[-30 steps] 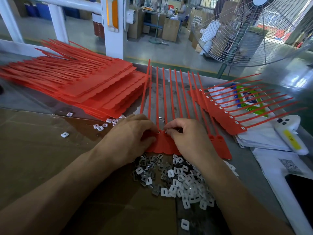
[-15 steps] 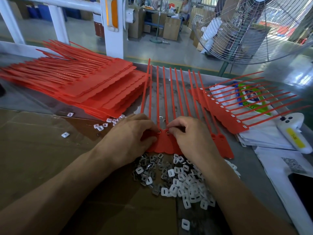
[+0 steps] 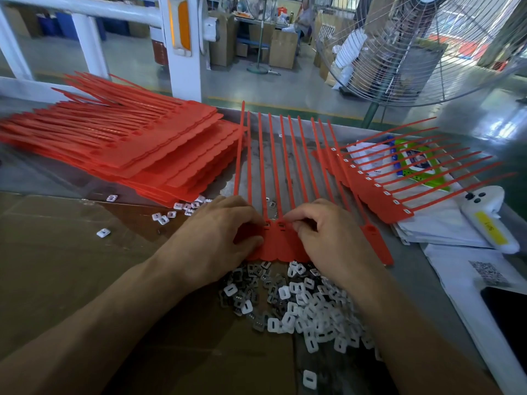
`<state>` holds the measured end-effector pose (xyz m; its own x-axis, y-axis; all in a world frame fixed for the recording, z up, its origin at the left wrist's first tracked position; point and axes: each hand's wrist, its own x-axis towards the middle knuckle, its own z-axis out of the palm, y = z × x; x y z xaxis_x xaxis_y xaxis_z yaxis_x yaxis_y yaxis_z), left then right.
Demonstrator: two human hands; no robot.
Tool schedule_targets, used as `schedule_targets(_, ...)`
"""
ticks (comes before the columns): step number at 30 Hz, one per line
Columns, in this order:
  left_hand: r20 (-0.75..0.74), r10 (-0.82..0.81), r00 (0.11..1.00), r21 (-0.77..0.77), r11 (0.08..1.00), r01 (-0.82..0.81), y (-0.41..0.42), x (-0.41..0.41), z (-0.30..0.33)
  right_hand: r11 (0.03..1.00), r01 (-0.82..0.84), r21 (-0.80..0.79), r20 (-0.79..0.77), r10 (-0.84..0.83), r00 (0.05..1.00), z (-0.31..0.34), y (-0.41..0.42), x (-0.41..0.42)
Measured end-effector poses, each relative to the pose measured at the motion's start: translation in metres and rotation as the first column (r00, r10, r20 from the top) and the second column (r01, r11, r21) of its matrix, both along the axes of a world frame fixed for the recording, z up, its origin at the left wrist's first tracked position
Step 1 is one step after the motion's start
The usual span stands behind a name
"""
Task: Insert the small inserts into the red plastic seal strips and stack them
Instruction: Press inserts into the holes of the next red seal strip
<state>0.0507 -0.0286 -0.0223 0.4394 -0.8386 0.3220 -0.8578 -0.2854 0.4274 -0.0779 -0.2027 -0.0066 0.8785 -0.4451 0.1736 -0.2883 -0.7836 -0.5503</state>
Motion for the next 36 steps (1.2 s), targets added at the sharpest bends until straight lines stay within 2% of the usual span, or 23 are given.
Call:
schedule_targets(3, 0.000, 0.002, 1.000, 0.001, 1.000, -0.002, 0.000, 0.000, 0.000, 1.000, -0.019, -0.010, -0.027, 0.018, 0.999, -0.001, -0.001, 0.000)
schedule_targets(8, -0.013, 0.003, 1.000, 0.001, 1.000, -0.003, -0.001, 0.001, 0.000, 0.999, -0.049, -0.008, 0.035, 0.049, 0.998, 0.002, 0.003, -0.005)
schedule_targets(13, -0.026, -0.005, 1.000, -0.024, 1.000, 0.005, -0.002, 0.002, 0.001, 0.977, -0.210, 0.046, 0.005, 0.210, 0.978, 0.007, 0.011, -0.013)
schedule_targets(20, -0.046, -0.013, 0.999, -0.041, 0.999, 0.011, -0.003, 0.002, 0.001, 0.931, -0.365, 0.031, -0.058, 0.366, 0.929, 0.009, 0.022, -0.013)
schedule_targets(30, -0.064, 0.017, 0.998, -0.077, 0.997, -0.022, -0.002, 0.003, 0.001, 0.922, -0.384, -0.038, -0.126, 0.377, 0.918, 0.006, 0.028, -0.011)
schedule_targets(36, -0.028, 0.123, 0.992, -0.071, 0.990, -0.125, 0.001, 0.006, 0.002, 0.916, -0.399, -0.036, -0.128, 0.392, 0.911, 0.006, 0.028, -0.014)
